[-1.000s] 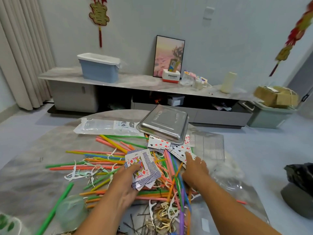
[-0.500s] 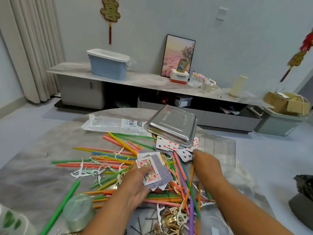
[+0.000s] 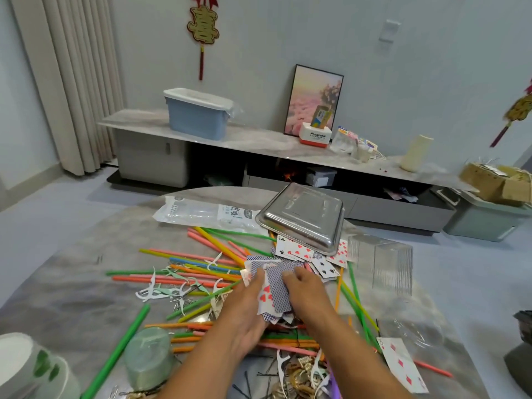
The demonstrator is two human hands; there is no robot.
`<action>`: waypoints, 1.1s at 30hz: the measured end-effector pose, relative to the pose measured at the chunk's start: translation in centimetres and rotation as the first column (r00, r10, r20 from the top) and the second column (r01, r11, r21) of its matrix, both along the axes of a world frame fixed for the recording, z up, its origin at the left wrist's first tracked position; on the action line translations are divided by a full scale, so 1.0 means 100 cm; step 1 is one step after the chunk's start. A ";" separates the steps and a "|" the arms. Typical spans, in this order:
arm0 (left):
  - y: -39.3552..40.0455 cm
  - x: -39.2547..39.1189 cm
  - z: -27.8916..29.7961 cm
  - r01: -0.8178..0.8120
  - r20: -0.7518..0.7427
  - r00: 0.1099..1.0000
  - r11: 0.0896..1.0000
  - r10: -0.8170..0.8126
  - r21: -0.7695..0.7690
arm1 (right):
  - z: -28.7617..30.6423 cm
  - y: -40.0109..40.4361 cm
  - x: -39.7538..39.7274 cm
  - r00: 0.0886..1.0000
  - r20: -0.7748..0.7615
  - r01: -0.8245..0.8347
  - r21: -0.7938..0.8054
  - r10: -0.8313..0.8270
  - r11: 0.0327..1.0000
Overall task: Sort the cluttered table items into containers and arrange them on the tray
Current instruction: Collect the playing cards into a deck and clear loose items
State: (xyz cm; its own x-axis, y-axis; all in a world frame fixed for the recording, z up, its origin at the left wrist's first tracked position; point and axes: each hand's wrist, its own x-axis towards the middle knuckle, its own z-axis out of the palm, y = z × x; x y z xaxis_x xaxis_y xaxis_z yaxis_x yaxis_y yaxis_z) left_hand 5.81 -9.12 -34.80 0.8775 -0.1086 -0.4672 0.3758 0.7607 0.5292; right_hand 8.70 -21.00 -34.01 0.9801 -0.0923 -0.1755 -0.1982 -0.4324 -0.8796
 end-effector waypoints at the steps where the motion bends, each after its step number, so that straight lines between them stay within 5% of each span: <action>1: -0.001 0.002 -0.002 -0.027 0.010 1.000 0.998 0.026 0.052 | -0.004 0.004 0.002 0.998 0.060 -0.012 -0.047 0.015 0.999; 4: 0.002 0.009 -0.008 -0.081 -0.016 0.996 0.988 0.084 0.131 | -0.007 -0.003 0.015 0.968 0.253 0.074 -0.281 0.000 0.957; 6: 0.007 0.013 -0.012 -0.099 -0.050 0.993 0.987 0.106 0.124 | -0.005 -0.023 0.030 0.967 0.254 0.150 -0.647 0.026 0.748; 8: 0.008 0.017 -0.016 -0.105 -0.068 0.991 0.987 0.114 0.124 | -0.007 -0.050 0.050 0.988 0.138 0.082 -0.834 0.062 0.546; 13: 0.005 0.024 -0.022 -0.113 -0.074 0.990 0.986 0.122 0.119 | -0.015 -0.086 0.086 0.976 -0.124 -0.178 -0.925 0.177 0.336; 18: 0.007 0.027 -0.028 -0.124 -0.081 0.988 0.985 0.135 0.121 | -0.026 -0.080 0.094 0.935 -0.102 -0.174 -0.967 0.341 0.186; 28: 0.007 0.023 -0.027 -0.132 -0.075 0.987 0.984 0.142 0.118 | -0.016 -0.072 0.098 0.952 -0.027 -0.129 -0.938 0.304 0.321; 31: 0.006 0.023 -0.026 -0.140 -0.081 0.986 0.985 0.148 0.103 | -0.008 -0.064 0.105 0.954 0.131 -0.029 -0.855 0.270 0.517; 33: 0.007 0.023 -0.027 -0.145 -0.086 0.984 0.985 0.154 0.097 | -0.004 -0.051 0.108 0.921 0.042 -0.184 -0.829 0.386 0.528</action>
State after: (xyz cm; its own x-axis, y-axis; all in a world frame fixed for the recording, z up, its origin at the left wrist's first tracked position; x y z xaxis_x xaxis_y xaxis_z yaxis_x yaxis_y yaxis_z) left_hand 8.11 -8.45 -37.48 0.8330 0.0668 -0.5492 0.3124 0.7625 0.5666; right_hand 19.55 -26.10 -34.37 0.9802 0.1972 0.0196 0.1980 -0.9701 -0.1406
